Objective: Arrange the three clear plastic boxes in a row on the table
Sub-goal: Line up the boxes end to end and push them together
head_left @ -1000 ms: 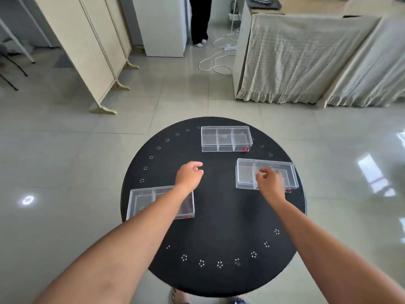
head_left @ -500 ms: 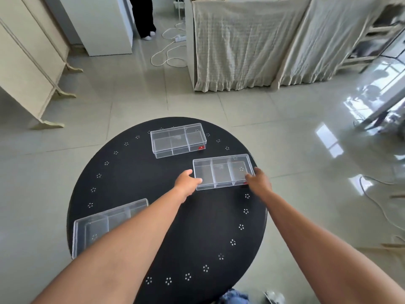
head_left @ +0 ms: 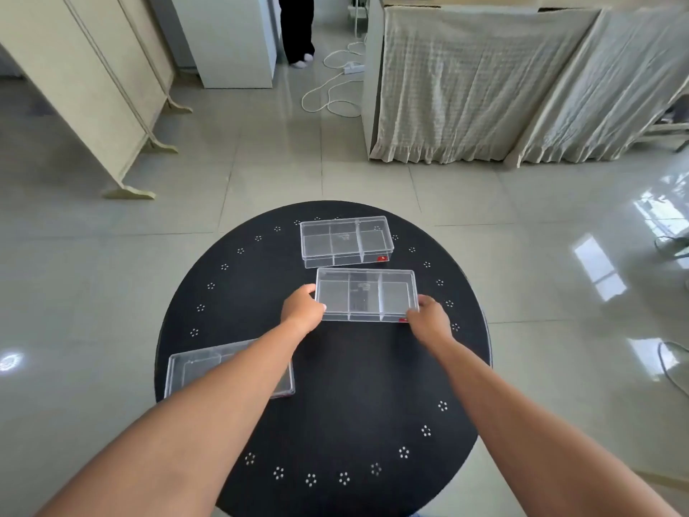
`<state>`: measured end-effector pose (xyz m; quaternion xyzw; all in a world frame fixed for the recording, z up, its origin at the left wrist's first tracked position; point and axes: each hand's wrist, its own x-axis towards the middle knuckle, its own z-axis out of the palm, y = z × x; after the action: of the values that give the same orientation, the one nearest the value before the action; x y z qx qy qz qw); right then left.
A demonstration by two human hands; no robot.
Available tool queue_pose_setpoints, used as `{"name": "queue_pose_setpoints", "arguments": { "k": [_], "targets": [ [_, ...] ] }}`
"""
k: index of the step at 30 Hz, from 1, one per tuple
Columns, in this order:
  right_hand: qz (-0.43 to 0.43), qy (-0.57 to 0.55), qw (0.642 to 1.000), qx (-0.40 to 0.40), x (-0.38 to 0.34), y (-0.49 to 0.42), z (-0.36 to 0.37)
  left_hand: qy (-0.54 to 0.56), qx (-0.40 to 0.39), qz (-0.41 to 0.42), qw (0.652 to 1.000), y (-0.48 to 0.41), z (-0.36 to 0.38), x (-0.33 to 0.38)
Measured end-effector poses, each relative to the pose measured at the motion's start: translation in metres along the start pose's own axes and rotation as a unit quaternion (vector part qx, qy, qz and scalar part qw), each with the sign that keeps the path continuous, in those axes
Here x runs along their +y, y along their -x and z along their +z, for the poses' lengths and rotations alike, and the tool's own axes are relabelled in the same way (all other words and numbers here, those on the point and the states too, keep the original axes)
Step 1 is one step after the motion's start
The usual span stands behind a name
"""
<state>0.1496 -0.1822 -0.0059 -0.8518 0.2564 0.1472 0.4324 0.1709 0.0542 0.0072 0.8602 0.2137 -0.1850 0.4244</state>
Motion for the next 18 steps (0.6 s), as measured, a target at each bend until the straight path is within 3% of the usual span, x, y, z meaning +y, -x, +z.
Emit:
{"name": "queue_pose_setpoints", "arguments": {
  "k": [18],
  "targets": [
    [-0.081, 0.045, 0.991, -0.097, -0.088, 0.051, 0.134, -0.025, 0.080, -0.039, 0.996, -0.007, -0.140, -0.110]
  ]
}}
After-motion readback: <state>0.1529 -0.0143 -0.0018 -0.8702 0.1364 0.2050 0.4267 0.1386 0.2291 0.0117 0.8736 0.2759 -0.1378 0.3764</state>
